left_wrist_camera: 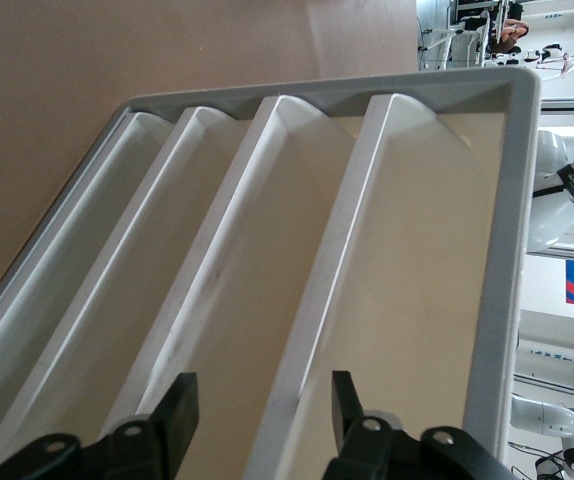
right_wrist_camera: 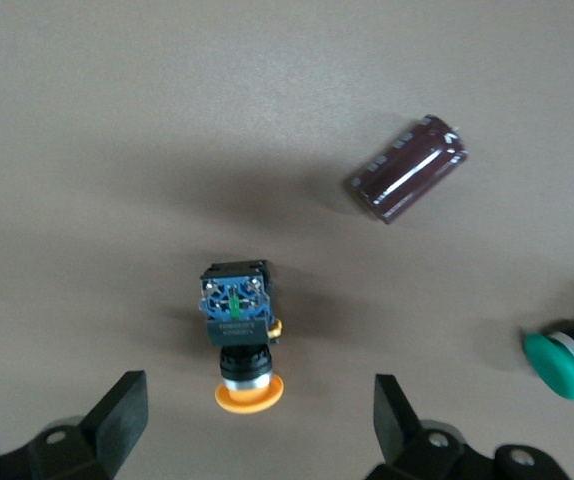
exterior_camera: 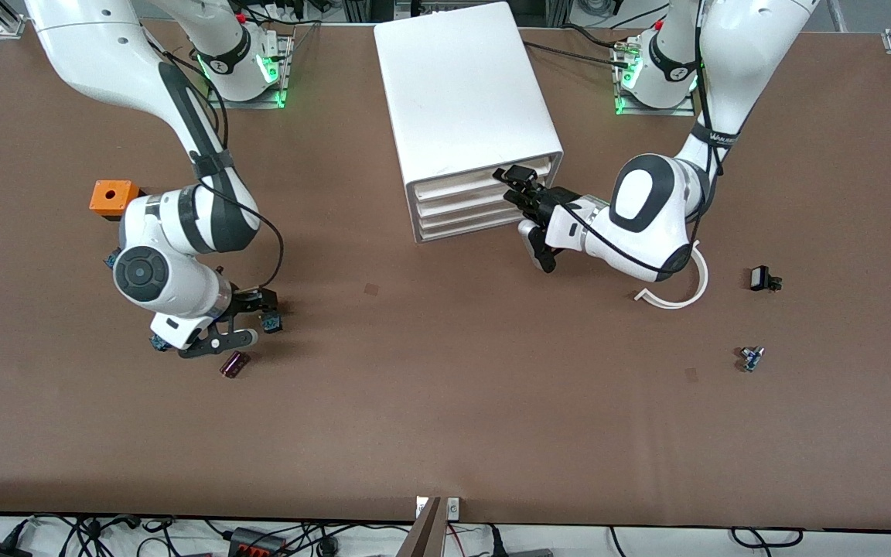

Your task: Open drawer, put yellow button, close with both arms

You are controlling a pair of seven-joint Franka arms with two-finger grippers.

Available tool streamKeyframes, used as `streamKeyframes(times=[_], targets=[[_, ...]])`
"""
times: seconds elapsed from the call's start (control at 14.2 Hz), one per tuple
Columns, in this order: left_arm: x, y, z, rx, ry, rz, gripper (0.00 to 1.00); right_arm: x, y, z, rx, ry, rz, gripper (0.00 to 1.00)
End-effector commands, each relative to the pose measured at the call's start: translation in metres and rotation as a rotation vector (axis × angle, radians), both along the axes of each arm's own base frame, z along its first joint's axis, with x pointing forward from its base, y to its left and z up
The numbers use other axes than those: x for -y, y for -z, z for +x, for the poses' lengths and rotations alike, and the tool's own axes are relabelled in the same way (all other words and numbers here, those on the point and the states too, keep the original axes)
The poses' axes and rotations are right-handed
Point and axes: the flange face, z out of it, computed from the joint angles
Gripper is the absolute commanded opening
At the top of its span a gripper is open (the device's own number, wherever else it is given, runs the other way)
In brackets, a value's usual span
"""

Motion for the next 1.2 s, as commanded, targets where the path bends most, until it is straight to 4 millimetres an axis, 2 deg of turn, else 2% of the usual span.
streamKeyframes(times=[0.0, 0.14, 0.21, 0.42, 0.63, 0.78, 0.92, 1.13], targets=[[0.001, -0.011, -0.006, 0.025, 0.000, -0.027, 0.34, -0.005, 0.018, 0.002, 0.009, 0.011, 0.007, 1.00], [0.001, -0.014, -0.004, 0.031, 0.000, -0.029, 0.10, -0.005, 0.036, 0.002, 0.013, 0.013, 0.007, 1.00], [0.002, -0.014, -0.002, 0.034, -0.001, -0.029, 0.07, -0.004, 0.046, 0.002, 0.009, 0.016, 0.007, 1.00], [-0.001, -0.024, 0.021, 0.073, -0.014, -0.037, 0.08, -0.008, 0.057, 0.000, 0.004, 0.014, 0.005, 1.00], [-0.004, -0.013, 0.046, 0.085, -0.031, -0.044, 0.08, -0.025, 0.061, -0.005, 0.003, 0.018, 0.000, 1.00], [-0.010, -0.008, 0.064, 0.118, -0.023, -0.024, 0.08, -0.026, 0.061, -0.005, 0.003, 0.019, -0.001, 1.00], [-0.018, 0.002, 0.083, 0.133, -0.036, -0.023, 0.09, -0.024, 0.064, -0.005, -0.001, 0.015, -0.006, 0.83], [-0.028, 0.014, 0.102, 0.142, -0.060, -0.024, 0.14, -0.018, 0.067, -0.002, 0.011, 0.009, -0.008, 0.73]])
